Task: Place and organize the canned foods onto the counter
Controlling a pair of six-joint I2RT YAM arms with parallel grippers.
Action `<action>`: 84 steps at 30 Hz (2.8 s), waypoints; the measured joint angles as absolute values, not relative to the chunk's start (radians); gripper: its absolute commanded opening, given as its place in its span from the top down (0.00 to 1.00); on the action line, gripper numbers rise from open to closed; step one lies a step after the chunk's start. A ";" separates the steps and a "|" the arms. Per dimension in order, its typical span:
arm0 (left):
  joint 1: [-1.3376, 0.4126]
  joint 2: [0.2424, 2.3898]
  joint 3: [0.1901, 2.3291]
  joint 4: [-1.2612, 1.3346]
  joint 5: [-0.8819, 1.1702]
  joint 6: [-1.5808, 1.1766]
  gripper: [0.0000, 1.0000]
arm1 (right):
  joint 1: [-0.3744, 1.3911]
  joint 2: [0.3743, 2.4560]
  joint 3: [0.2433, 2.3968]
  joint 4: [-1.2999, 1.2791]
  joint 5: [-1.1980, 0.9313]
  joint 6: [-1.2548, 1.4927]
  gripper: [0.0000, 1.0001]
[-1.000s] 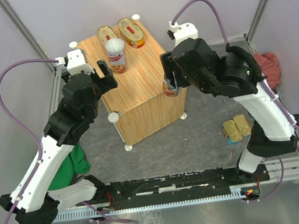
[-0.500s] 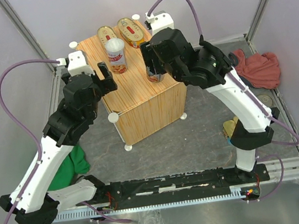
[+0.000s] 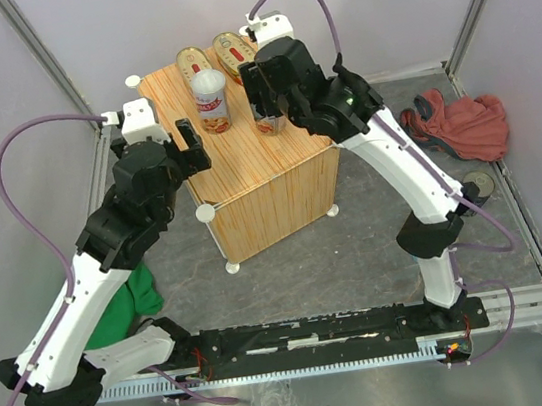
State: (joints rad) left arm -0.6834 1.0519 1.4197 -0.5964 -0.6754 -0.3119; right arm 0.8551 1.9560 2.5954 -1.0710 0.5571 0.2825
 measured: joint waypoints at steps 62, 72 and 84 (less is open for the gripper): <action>-0.683 1.032 1.302 -0.522 -0.645 -0.312 0.06 | 0.759 2.111 2.637 -0.822 0.418 0.197 0.33; -0.683 1.032 1.302 -0.522 -0.645 -0.312 0.06 | 0.758 2.104 2.622 -0.815 0.410 0.211 0.11; -0.683 1.032 1.302 -0.523 -0.645 -0.312 0.06 | 0.757 2.080 2.607 -0.807 0.408 0.224 0.01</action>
